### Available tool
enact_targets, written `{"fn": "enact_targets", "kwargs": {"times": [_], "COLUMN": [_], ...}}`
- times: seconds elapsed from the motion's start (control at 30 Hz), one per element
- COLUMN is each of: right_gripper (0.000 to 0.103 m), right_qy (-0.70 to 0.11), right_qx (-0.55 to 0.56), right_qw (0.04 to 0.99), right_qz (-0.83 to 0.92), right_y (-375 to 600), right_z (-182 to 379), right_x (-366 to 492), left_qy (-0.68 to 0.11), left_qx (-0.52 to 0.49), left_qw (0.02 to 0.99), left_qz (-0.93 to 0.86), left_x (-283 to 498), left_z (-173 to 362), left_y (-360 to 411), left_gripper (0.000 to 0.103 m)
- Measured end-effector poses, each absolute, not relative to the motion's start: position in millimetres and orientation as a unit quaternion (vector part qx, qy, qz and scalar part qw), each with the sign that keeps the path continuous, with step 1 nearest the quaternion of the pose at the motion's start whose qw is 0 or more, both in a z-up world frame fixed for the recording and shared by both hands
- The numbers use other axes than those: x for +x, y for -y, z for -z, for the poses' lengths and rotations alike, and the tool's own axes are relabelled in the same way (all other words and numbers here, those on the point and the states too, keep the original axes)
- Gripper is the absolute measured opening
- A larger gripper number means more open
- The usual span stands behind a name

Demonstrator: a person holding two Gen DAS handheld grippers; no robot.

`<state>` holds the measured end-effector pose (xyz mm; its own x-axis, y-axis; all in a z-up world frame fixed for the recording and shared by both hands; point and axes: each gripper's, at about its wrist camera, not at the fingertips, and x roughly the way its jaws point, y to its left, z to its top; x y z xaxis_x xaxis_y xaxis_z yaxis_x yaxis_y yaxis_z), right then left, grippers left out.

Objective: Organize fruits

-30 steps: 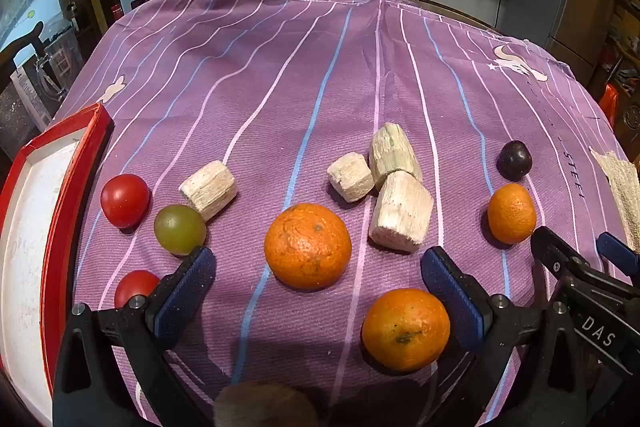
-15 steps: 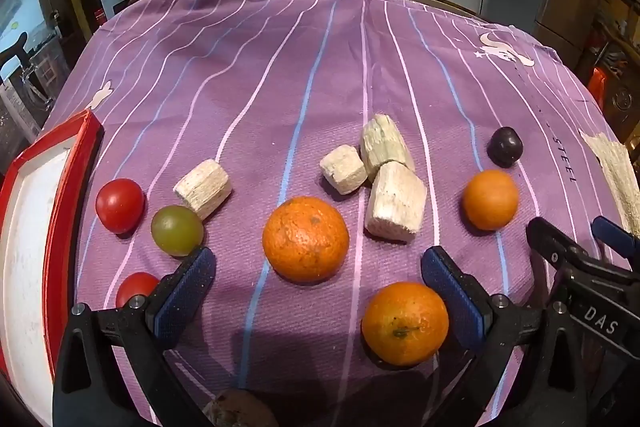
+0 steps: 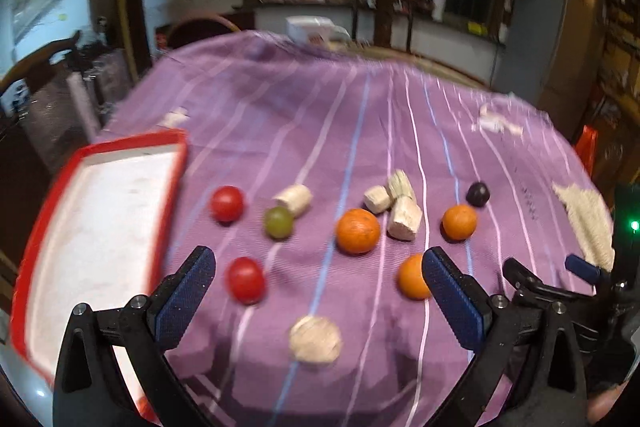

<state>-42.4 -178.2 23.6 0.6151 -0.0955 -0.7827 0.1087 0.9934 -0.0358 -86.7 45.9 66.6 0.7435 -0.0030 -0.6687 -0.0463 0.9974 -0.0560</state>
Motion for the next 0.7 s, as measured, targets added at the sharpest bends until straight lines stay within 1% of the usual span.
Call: {"fn": "enact_targets", "kwargs": {"times": [0.1,0.3,0.5,0.7], "right_gripper": [0.103,0.103,0.103,0.103], "right_qy": [-0.403,-0.351,-0.331,-0.323], "right_qx": [0.012,0.015,-0.004,-0.006], "right_qw": [0.913,0.934,0.941,0.944], "right_qz": [0.062,0.068,0.068,0.069], "right_y": [173.8,167.1,157.3,158.4], "right_z": [-40.4,-72.9,-85.3,-90.8], "right_x": [-65.6,-96.2,-115.5,-124.6], "left_qy": [-0.342,-0.335,-0.338,-0.339], "left_qx": [-0.041,-0.041,-0.011,-0.014], "left_qw": [0.938,0.941,0.941,0.941], "left_qz": [-0.037,-0.014,0.0,0.012], "left_x": [-107.0,-131.2,-140.0,-146.0], "left_z": [-74.7,-82.9,-83.1,-84.0], "left_y": [-57.8,-64.1,-48.9,-46.7], "left_gripper": [0.103,0.103,0.103,0.103]}}
